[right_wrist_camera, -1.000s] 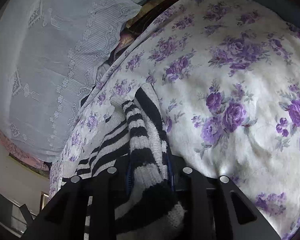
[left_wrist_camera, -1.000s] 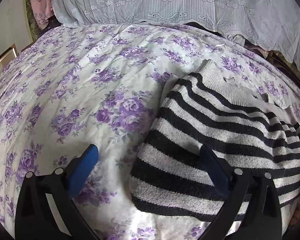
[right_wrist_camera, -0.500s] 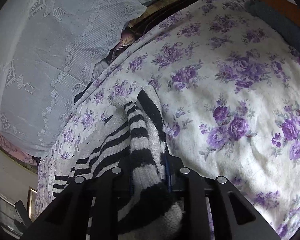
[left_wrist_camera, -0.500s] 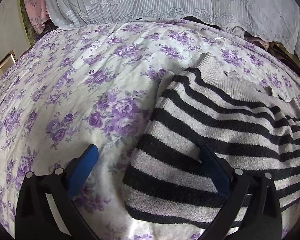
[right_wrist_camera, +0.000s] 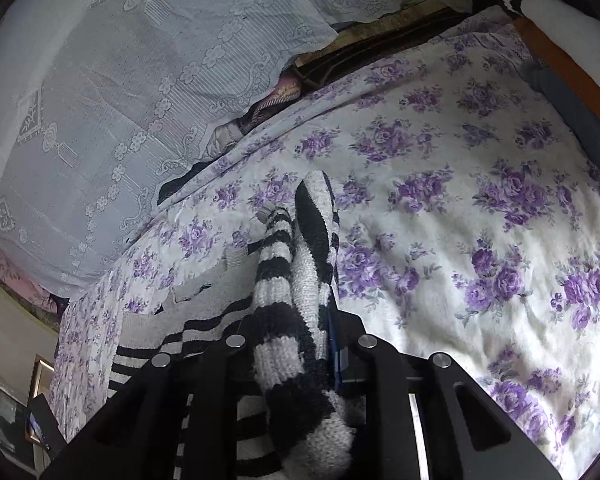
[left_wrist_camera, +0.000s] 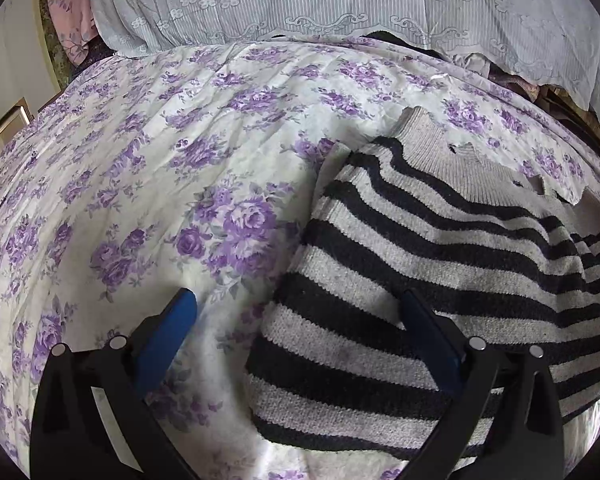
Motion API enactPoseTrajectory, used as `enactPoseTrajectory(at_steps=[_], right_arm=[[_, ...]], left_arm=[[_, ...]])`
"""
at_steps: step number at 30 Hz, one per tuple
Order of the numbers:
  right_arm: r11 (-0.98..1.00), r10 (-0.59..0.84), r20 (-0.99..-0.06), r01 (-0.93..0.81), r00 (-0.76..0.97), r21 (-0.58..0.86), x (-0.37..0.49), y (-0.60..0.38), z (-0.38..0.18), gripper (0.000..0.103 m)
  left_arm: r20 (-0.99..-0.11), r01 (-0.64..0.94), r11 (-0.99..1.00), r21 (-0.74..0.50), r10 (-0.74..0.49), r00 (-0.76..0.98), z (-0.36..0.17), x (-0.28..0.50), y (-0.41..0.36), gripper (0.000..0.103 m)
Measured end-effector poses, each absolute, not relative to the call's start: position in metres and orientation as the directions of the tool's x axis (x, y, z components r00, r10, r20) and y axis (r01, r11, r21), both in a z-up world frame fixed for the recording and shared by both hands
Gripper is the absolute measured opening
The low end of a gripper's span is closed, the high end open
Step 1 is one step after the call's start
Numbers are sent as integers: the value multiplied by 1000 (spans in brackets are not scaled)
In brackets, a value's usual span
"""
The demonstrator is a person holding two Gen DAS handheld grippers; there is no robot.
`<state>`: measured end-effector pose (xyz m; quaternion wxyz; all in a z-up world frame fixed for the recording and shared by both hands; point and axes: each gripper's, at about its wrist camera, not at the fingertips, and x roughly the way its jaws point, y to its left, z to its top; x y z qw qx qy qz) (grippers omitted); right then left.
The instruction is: Fold small clothes
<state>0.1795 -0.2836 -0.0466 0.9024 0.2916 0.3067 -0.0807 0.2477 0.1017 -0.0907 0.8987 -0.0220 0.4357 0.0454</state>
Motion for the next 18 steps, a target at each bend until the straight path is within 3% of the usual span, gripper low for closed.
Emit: enactPoseTrajectory(at_steps=[12,18], right_arm=[[865,57,-565,242,823,440,176,-243,-16,21],[884,110,-550,171,828,435,175,-214,0,21]], left_arm=[[-758,-95,995,-35,36,652,-76,242,104,99],[-748,-46,991,-123,-62,661,-69,242,103,99]])
